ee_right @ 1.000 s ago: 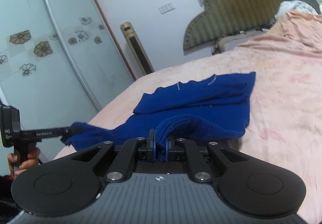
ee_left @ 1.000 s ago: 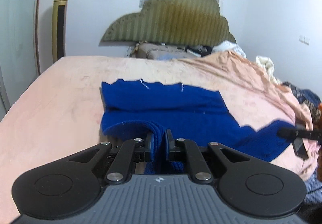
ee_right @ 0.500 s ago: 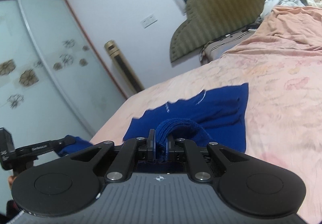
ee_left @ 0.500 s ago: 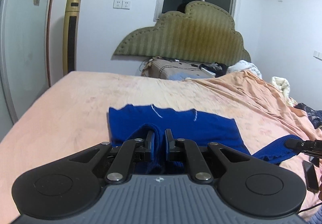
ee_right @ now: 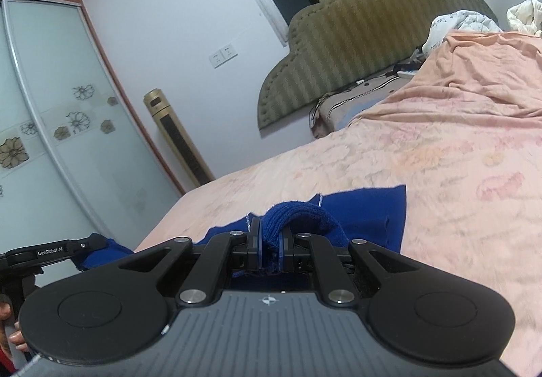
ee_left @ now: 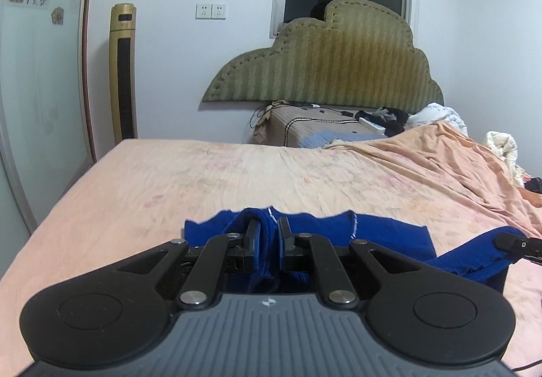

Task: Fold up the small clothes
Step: 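Carry the hem with both tools over the body toward the collar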

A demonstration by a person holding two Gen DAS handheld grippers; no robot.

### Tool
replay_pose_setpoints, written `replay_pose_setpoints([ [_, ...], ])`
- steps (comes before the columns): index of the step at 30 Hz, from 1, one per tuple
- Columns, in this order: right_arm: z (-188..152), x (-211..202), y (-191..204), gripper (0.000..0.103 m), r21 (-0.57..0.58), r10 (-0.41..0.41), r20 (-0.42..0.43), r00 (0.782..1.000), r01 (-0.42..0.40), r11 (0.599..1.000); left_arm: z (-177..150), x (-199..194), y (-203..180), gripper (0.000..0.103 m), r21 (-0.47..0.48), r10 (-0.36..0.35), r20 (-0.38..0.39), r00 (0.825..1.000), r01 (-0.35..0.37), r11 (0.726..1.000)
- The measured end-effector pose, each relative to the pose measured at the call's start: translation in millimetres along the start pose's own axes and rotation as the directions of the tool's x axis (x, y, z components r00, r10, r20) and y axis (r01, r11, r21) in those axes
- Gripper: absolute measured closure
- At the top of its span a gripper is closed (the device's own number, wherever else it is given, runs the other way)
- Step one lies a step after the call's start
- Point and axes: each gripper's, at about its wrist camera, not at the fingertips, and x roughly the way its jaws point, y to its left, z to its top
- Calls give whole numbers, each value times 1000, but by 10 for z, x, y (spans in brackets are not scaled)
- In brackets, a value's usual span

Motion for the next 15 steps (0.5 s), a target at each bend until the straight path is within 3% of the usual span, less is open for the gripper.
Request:
replay_pose_setpoints([
  [6, 99, 284, -22, 91, -31, -40, 19, 999, 41, 999, 131, 313, -20, 93, 22, 34, 0, 999, -34, 999],
  [15, 199, 795, -222, 91, 9, -76, -20, 997, 76, 997, 188, 891, -20, 93, 54, 76, -55, 996, -73, 996],
])
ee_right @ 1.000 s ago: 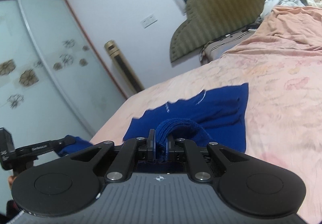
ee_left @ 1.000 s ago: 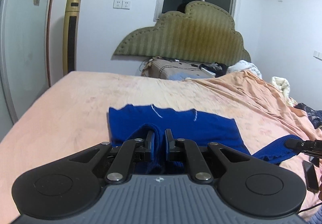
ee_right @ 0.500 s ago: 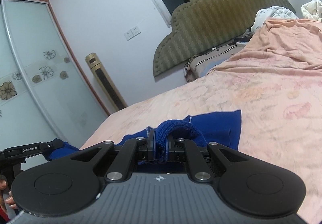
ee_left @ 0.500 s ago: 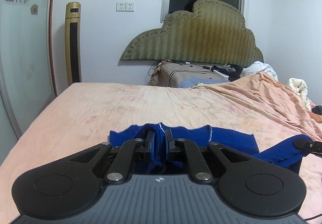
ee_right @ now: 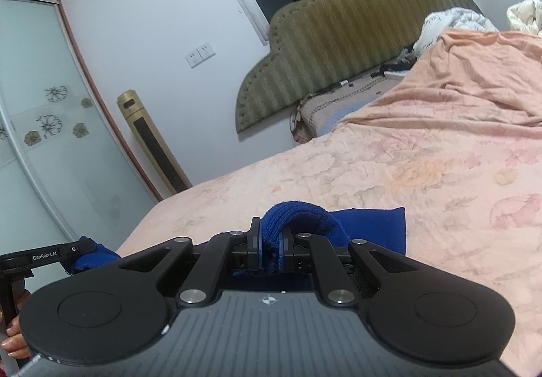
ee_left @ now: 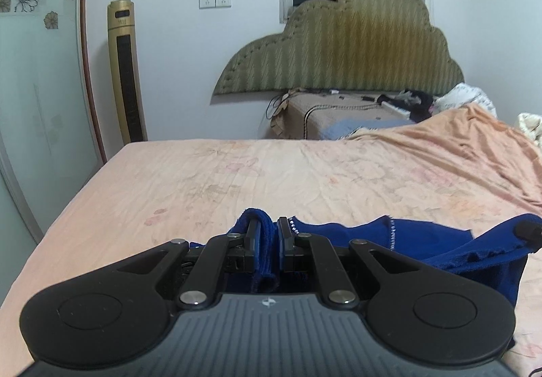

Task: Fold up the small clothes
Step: 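Carry the hem with both tools over the body toward the collar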

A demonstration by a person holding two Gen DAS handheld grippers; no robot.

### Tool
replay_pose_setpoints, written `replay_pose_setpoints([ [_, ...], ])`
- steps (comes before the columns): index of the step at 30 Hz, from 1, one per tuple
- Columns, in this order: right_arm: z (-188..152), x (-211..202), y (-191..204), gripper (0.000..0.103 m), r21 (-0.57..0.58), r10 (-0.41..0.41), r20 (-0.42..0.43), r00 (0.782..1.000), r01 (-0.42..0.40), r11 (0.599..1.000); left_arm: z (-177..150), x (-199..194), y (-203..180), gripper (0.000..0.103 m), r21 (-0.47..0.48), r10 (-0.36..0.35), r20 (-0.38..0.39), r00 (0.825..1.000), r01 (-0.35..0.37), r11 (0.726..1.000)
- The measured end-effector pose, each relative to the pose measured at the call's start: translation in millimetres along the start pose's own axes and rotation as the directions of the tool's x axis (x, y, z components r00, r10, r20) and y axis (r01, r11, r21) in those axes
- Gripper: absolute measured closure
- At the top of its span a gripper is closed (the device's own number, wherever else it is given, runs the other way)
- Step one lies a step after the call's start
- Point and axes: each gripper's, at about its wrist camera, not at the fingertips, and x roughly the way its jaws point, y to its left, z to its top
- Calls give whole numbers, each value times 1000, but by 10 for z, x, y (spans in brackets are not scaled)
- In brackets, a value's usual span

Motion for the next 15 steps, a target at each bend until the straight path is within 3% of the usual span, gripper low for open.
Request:
replay_pose_setpoints([
  [8, -14, 538, -200, 91, 23, -44, -65, 997, 46, 999, -11, 637, -52, 93, 46, 32, -68, 997, -29, 999],
  [15, -60, 996, -406, 91, 42, -77, -137, 988, 84, 996, -75, 1126, -61, 94, 73, 109, -128, 986, -100, 992],
])
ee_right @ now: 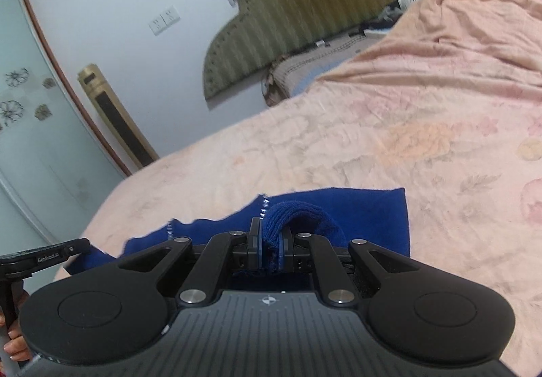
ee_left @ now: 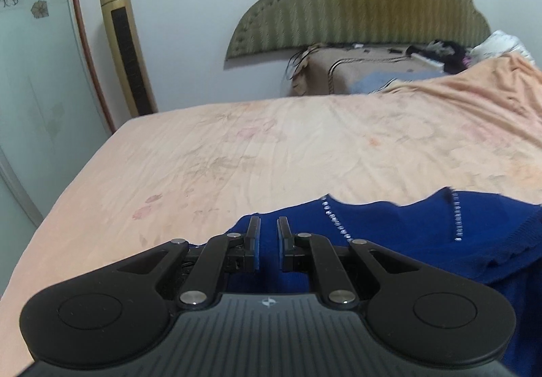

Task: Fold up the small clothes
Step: 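Carry the hem with both tools over the body toward the collar, then lay the hem down and open both tools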

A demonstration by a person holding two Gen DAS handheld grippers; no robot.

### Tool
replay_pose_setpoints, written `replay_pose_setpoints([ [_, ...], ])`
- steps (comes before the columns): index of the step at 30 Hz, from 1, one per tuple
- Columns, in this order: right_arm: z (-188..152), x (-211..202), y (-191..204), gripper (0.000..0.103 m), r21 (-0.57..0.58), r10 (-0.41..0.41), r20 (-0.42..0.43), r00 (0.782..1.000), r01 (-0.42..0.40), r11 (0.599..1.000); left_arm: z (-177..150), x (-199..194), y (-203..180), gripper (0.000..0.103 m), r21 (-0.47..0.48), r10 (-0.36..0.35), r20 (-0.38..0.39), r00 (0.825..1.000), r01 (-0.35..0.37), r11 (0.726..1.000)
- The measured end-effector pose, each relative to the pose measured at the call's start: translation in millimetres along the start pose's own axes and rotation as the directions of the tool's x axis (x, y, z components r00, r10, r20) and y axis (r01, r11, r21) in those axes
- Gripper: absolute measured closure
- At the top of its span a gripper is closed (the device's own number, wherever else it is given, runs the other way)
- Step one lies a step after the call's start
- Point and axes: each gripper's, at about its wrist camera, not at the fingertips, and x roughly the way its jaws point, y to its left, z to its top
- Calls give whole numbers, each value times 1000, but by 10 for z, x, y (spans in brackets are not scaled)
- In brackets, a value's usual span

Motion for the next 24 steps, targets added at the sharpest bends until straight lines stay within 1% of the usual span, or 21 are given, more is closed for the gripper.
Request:
replay_pose_setpoints([
  [3, 4, 166, -69, 91, 8, -15, -22, 1000, 15, 1000, 7, 180, 16, 94, -10, 18, -29, 999, -18, 1000],
  [6, 19, 299, -113, 91, 21, -14, -45, 999, 15, 1000, 4, 288, 47, 94, -14, 30, -69, 997, -31, 999],
  [7, 22, 319, -122, 91, 19, -14, -49, 999, 15, 1000, 3, 284, 80, 93, -22, 18, -83, 996, -20, 1000],
  [9, 19, 343, -132, 91, 11, -11, -57, 998, 11, 1000, -27, 241, 179, 93, -48, -41, -115, 992, 36, 998],
  [11, 12, 362, -151, 90, 4, -9, -66, 998, 9, 1000, -82, 176, 263, 93, -69, -84, -138, 987, 76, 995],
  [15, 5, 413, -226, 90, 32, 0, -81, 997, 2, 999, -260, -32, 409, 93, -99, -156, -168, 973, 140, 985],
  [17, -1, 433, -232, 90, 32, 0, -84, 996, 3, 999, -340, -89, 449, 93, -113, -206, -186, 961, 188, 976],
  [20, -1, 465, -221, 90, 24, -3, -90, 996, 6, 1000, -416, -55, 445, 92, -136, -314, -229, 921, 289, 948],
  [21, 1, 469, -219, 90, 21, -3, -91, 996, 5, 1000, -426, -21, 432, 92, -149, -340, -238, 910, 312, 938],
  [22, 0, 472, -212, 90, 19, -4, -91, 996, 6, 1000, -428, 19, 421, 92, -158, -354, -245, 902, 323, 933],
  [24, 2, 467, -208, 89, 19, -2, -91, 996, 4, 1000, -429, 141, 403, 90, -194, -370, -257, 893, 327, 925],
])
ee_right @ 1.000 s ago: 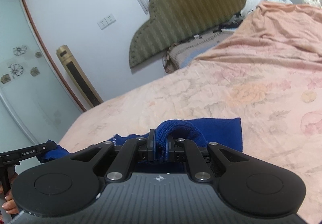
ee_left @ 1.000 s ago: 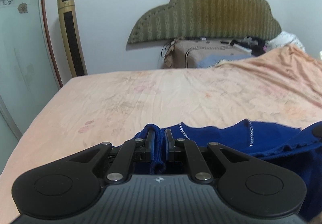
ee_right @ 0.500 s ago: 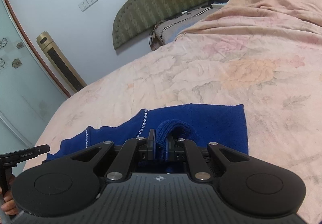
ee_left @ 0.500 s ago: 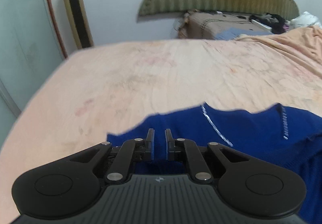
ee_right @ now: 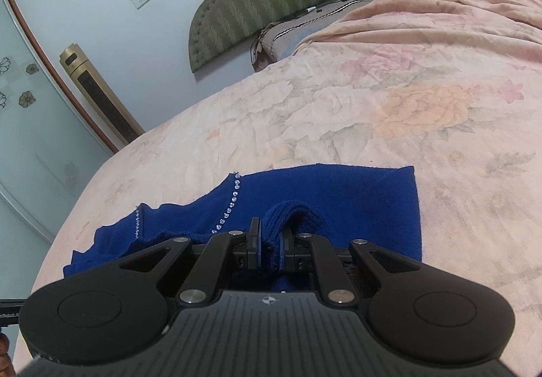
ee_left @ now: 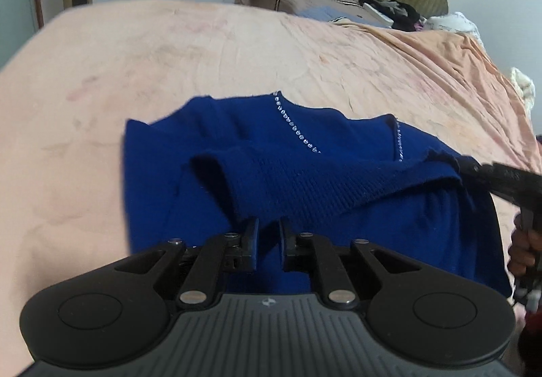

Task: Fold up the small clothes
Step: 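Lay the hem down and open both tools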

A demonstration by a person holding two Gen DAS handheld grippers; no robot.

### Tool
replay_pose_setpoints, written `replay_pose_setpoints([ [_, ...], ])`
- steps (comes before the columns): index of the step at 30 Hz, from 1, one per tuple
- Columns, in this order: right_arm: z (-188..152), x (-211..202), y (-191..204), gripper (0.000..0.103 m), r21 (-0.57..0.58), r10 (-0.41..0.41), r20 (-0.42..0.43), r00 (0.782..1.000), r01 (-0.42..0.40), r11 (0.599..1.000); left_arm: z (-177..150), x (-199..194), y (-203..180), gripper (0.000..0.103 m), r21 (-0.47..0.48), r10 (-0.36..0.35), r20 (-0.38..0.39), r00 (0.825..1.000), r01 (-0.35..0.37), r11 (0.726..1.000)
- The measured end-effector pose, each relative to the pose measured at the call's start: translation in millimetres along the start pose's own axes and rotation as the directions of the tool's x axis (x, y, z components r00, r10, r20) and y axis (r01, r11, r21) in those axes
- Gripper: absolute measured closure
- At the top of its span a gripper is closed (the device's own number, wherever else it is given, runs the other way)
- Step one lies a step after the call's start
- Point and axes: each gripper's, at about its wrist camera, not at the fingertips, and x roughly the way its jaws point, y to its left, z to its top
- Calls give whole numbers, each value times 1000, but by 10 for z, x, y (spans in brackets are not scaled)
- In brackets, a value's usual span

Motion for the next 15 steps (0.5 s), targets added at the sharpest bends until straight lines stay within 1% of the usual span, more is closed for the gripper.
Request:
replay_pose_setpoints([
  [4, -1, -46, 4, 89, -5, 7, 0, 1000, -7, 1000, 59, 101, 103, 89, -103, -37, 18, 999, 38, 994],
  [5, 1, -55, 2, 89, -8, 9, 0, 1000, -9, 1000, 68, 95, 127, 85, -124, -51, 28, 998, 55, 991],
  [6, 7, -62, 4, 89, -12, 9, 0, 1000, -9, 1000, 81, 93, 151, 76, -139, -67, 34, 997, 71, 988],
  [8, 21, -51, 9, 89, -19, 9, -2, 1000, -9, 1000, 130, 110, 177, 67, -177, -87, 45, 995, 94, 980],
  [9, 35, -33, 17, 89, -23, 6, -3, 1000, -6, 1000, 174, 126, 184, 67, -190, -80, 56, 995, 89, 978],
  [12, 87, 4, 35, 88, -17, 10, 4, 1000, -10, 1000, 381, 164, 177, 67, -190, 17, 126, 992, 7, 982],
  [14, 133, 26, 31, 87, -2, 18, 14, 1000, -18, 1000, 520, 184, 168, 67, -187, 94, 159, 983, -64, 980],
  [15, 155, 49, 17, 84, 15, 22, 12, 1000, -22, 1000, 576, 188, 164, 67, -189, 129, 170, 977, -96, 977],
])
